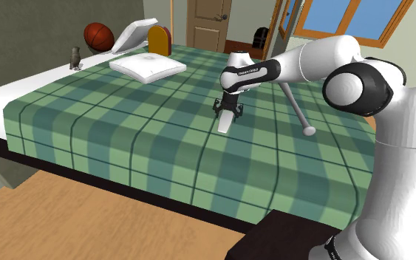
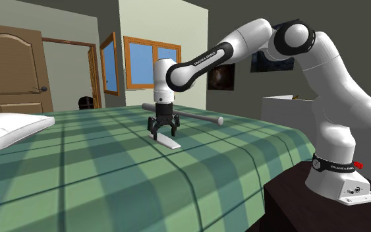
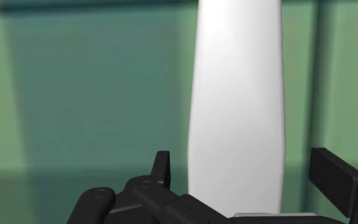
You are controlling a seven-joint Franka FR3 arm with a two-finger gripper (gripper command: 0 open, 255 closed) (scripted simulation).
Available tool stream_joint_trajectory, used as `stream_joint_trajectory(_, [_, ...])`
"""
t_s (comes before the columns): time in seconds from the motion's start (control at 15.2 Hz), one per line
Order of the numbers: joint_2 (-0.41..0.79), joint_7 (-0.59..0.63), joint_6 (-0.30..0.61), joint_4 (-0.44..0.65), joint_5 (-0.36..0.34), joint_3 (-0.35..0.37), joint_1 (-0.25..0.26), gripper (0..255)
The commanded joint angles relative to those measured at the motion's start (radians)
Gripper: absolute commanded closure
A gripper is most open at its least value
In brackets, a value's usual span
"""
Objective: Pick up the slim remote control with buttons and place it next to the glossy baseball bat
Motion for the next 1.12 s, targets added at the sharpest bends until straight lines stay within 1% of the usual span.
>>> stream_joint_trajectory(0.0, [0.016, 0.002, 0.029, -0.013, -0.001, 0.000, 0.001, 0])
stream_joint_trajectory(0.53, [0.016, 0.002, 0.029, -0.012, -0.001, 0.000, 0.001, 0])
stream_joint_trajectory(0.59, [0.016, 0.002, 0.029, -0.012, -0.001, 0.000, 0.001, 255])
stream_joint_trajectory(1.06, [0.016, 0.002, 0.029, -0.013, -0.001, 0.000, 0.001, 255])
